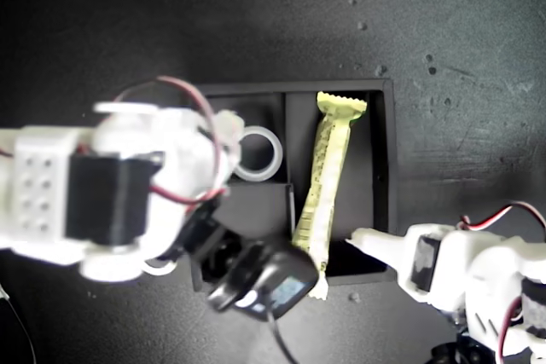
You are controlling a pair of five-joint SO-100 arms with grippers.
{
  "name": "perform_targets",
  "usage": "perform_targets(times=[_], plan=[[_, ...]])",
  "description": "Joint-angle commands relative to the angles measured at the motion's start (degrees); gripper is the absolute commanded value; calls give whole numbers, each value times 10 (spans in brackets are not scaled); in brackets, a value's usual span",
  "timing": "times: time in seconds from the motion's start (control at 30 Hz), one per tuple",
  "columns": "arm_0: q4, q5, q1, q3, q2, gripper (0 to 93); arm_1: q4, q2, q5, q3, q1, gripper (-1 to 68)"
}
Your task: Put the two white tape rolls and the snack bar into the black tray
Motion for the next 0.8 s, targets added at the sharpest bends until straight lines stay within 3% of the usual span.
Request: perform_targets(times=[0.0,0.1,0.2,0.3,0.5,0.77], plan=[[9,-76,57,133,235,158,16,78,-85,14,24,203],[-40,-171,140,279,345,155,16,135,-11,48,47,184],[-190,-237,217,465,419,153,16,174,25,52,47,188],[-328,-275,260,591,417,152,16,214,78,63,46,170],[-490,-297,291,673,344,153,16,264,200,99,47,131],[-607,-283,280,745,326,152,16,266,227,126,41,123]])
